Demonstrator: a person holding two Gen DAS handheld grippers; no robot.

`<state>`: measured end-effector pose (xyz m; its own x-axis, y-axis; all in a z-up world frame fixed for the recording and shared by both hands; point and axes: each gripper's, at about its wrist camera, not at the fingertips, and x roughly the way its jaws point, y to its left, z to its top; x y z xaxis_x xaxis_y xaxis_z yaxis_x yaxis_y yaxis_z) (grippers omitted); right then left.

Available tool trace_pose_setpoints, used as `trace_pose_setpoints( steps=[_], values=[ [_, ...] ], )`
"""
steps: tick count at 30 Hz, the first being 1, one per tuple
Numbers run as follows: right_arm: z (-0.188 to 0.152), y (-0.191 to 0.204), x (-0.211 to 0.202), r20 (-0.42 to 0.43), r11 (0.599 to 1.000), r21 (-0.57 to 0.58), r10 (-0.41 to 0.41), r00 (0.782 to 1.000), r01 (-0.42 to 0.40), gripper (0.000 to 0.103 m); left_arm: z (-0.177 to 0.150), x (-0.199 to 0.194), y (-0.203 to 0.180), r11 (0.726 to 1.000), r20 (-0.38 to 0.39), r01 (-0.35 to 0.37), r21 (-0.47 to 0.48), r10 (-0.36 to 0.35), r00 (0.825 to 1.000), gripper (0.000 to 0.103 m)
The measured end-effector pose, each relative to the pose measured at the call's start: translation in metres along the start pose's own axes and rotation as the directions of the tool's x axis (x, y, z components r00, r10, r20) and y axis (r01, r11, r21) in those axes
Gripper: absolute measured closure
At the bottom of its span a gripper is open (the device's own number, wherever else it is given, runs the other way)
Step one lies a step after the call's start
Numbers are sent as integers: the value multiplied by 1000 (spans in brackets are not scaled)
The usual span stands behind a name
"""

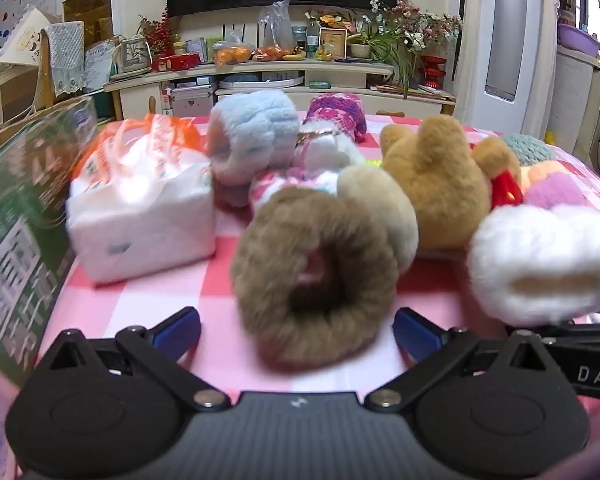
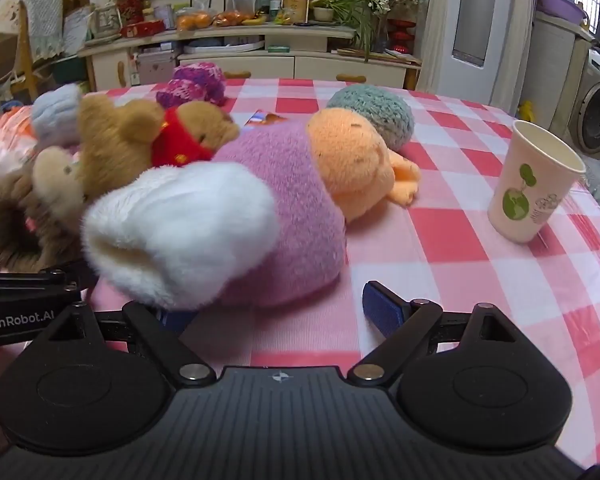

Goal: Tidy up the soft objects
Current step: 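Move both tools back and forth over the plush pile and the cardboard box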

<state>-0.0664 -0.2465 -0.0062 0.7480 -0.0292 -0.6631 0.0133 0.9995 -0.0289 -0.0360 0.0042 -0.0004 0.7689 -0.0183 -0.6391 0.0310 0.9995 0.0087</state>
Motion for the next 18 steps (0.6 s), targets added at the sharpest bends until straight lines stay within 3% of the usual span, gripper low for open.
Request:
trace_pose_setpoints(
  steps=[8, 18],
  values=[
    [-18, 3, -24, -9, 1000, -4, 16, 1000, -16, 0, -19, -37, 16, 1000, 17, 10, 5, -10, 1000, 1],
    [-30, 5, -73, 72, 1000, 17, 20, 997, -22, 0, -15, -90, 36, 999, 69, 20, 32, -22, 997, 1]
  ],
)
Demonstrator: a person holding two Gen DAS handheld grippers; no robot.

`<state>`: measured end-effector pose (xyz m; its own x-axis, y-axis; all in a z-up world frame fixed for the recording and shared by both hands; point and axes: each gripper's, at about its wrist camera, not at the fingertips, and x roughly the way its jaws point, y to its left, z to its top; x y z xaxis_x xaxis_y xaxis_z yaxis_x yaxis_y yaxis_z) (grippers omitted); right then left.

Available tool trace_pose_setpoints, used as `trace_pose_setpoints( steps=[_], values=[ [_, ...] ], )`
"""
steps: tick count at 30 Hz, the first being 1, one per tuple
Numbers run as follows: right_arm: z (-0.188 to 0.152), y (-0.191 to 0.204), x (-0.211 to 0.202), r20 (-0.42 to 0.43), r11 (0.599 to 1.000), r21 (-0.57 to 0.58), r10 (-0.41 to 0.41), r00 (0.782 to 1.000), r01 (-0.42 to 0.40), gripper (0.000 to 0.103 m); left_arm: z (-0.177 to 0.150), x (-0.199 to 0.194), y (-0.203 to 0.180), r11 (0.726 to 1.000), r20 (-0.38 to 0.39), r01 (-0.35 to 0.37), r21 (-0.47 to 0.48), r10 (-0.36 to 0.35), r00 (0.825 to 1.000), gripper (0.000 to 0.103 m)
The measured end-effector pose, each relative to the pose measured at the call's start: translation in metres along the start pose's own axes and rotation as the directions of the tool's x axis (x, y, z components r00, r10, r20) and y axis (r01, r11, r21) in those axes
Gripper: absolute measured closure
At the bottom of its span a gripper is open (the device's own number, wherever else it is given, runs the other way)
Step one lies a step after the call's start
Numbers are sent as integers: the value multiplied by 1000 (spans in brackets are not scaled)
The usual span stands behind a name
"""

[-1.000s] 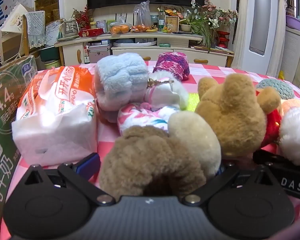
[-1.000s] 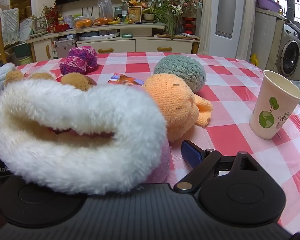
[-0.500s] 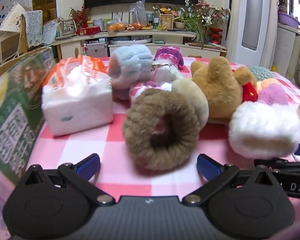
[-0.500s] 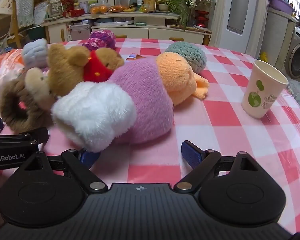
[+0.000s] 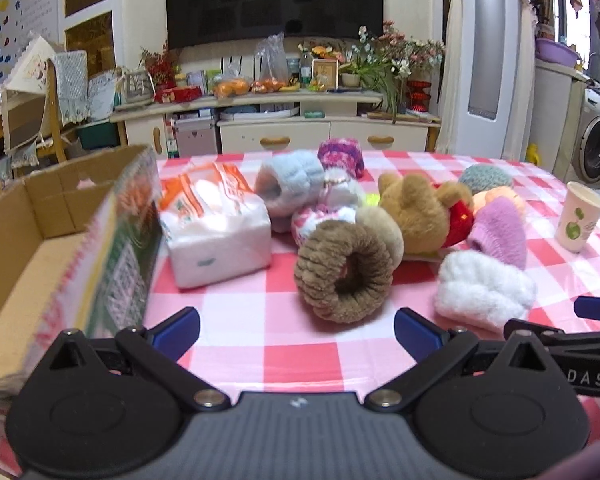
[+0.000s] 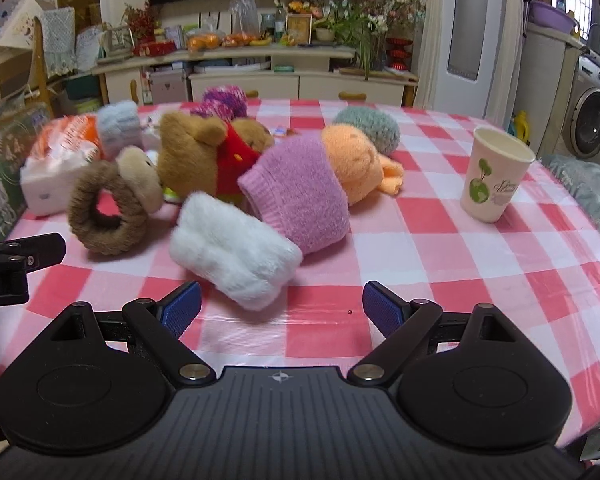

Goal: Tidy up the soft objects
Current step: 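Move both tools back and forth over the plush pile and the cardboard box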

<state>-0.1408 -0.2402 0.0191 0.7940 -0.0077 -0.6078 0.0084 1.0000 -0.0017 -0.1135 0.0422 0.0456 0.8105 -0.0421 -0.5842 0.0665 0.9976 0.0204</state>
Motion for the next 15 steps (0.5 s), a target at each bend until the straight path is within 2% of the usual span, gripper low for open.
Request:
trace_pose_setpoints(
  steps=[6, 15],
  values=[
    [-3, 5, -29, 55, 1000, 5, 21, 998, -21, 0, 6, -32, 13, 1000, 45, -2, 11, 2, 999, 1],
    [8, 27, -56, 105, 996, -35, 85, 991, -82, 0, 7, -77, 44, 997, 110, -72, 9, 70, 991, 1]
  ],
)
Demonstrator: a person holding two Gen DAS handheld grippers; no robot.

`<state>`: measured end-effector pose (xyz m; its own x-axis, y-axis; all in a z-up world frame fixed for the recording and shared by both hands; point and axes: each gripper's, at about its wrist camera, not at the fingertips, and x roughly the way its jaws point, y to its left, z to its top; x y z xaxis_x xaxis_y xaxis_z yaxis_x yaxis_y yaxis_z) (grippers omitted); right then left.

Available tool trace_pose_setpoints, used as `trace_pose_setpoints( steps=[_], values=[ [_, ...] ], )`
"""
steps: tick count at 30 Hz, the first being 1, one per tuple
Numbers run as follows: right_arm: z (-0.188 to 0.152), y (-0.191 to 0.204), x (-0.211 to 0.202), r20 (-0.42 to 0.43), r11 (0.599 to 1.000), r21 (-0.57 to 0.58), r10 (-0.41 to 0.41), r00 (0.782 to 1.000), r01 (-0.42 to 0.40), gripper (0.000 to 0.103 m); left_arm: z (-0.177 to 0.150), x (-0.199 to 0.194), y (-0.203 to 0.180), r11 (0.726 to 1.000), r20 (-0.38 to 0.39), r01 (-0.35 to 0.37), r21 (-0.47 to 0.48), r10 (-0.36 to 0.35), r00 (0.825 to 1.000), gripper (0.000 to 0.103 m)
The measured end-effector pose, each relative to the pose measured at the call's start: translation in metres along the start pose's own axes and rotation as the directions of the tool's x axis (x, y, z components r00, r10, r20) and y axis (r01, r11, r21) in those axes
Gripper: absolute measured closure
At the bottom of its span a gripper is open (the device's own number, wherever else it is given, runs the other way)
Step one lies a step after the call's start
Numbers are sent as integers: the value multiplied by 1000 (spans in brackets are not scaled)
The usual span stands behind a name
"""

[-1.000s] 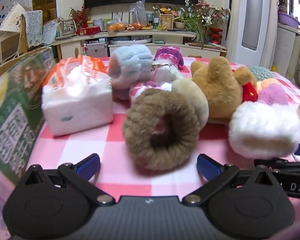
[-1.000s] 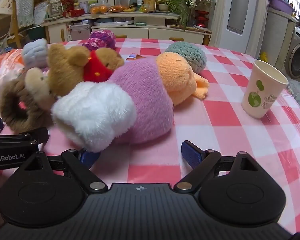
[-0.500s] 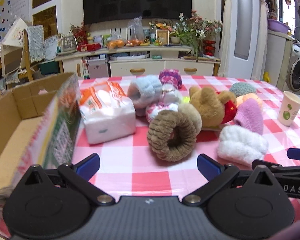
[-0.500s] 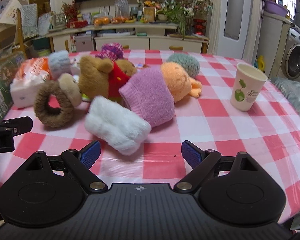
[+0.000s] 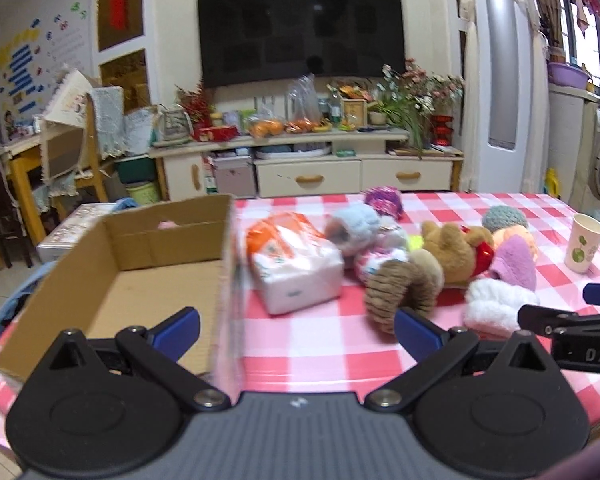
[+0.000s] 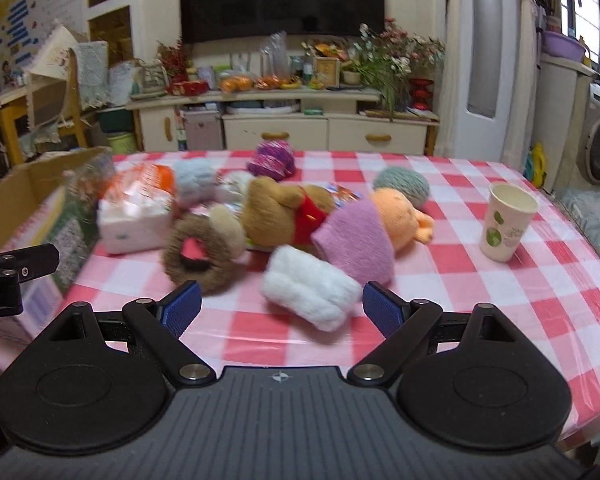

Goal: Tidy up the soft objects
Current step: 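Move both tools back and forth over the plush pile and the cardboard box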

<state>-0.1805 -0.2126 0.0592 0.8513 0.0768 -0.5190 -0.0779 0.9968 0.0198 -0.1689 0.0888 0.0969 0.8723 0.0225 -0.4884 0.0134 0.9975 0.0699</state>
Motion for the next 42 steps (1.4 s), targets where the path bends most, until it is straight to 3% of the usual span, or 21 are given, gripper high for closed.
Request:
trace_pose_setpoints(
  steps=[10, 21, 42],
  values=[
    [16, 33, -17, 43, 994, -56, 93, 995, -90, 0, -4, -30, 38, 995, 33, -93, -16, 94, 995, 1],
    [15, 58, -35, 68, 979, -111, 178, 982, -170, 0, -6, -45, 59, 988, 48, -140, -58, 143, 989, 1],
    [1, 55, -36, 88, 979, -117, 176, 980, -165, 0, -8, -47, 56, 984, 56, -169, -57, 173, 983, 0]
  ],
)
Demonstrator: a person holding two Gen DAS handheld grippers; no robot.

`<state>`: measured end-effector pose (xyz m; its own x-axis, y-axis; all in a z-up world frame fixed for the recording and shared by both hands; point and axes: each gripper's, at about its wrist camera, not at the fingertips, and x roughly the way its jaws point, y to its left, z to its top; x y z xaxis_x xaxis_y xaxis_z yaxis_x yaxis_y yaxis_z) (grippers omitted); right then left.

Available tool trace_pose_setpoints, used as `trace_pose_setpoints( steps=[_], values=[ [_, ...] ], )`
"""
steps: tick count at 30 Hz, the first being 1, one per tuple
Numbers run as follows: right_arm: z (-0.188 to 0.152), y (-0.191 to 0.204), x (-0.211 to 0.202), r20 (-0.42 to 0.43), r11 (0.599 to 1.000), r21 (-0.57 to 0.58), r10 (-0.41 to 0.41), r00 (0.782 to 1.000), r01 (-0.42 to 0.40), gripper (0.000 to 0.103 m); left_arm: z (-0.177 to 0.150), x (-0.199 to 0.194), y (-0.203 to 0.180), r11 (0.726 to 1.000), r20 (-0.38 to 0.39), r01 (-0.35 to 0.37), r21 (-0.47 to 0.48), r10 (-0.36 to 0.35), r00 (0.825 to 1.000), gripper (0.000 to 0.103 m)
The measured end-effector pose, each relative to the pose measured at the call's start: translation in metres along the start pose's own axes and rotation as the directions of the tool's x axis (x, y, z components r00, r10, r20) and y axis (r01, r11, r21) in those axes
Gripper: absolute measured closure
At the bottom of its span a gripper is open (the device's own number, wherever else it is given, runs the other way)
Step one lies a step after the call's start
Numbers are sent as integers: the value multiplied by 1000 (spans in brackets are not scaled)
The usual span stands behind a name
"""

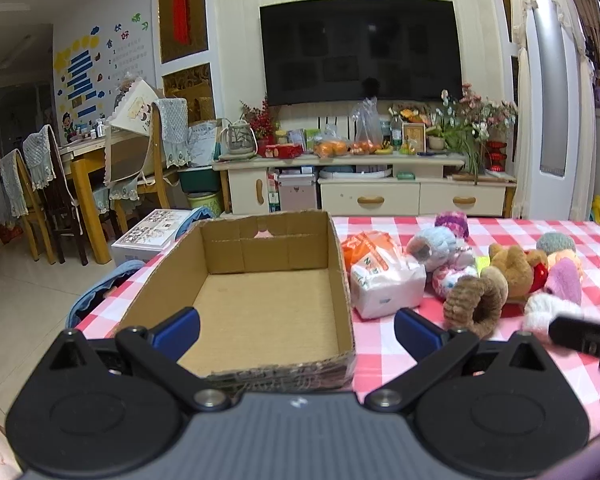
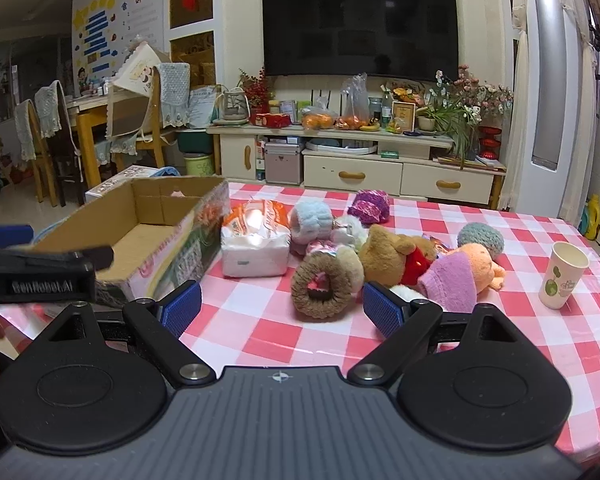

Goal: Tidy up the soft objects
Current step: 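Move both tools back and forth over the plush pile and the cardboard box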

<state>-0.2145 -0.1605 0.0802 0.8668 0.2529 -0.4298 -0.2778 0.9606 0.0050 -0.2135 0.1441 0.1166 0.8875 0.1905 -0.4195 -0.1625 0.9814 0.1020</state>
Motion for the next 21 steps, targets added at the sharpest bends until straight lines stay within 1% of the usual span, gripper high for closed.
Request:
trace_pose_setpoints(
  steps=[3, 5, 10, 13, 17, 19, 21],
  values=[
    [-9, -7, 5, -18, 1000, 17, -13, 1000, 13, 0, 1, 2, -1, 1000, 28, 8, -21, -7, 1000, 1],
    [-15, -13, 7, -20, 999, 22, -39, 999, 40, 0, 2, 5, -2, 999, 51, 5, -40, -3, 999, 1],
    [-24, -34, 13, -14, 991, 64, -113, 994, 113, 0, 10, 27, -13, 996, 93, -53, -65, 59, 994, 1],
    [-27, -51, 18, -28, 981, 115, -151, 988, 153, 0, 14, 46, -18, 994, 110, -59, -89, 68, 992, 1],
    [-33, -73, 26, -54, 966, 147, -204, 977, 210, 0, 17, 68, -25, 989, 166, -108, -98, 124, 978, 0],
    [-36, -83, 30, -64, 963, 165, -206, 976, 214, 0, 18, 77, -26, 987, 183, -124, -101, 141, 973, 0],
    [-38, -90, 35, -75, 960, 182, -203, 976, 214, 0, 17, 84, -27, 986, 183, -140, -92, 155, 971, 1]
  ],
)
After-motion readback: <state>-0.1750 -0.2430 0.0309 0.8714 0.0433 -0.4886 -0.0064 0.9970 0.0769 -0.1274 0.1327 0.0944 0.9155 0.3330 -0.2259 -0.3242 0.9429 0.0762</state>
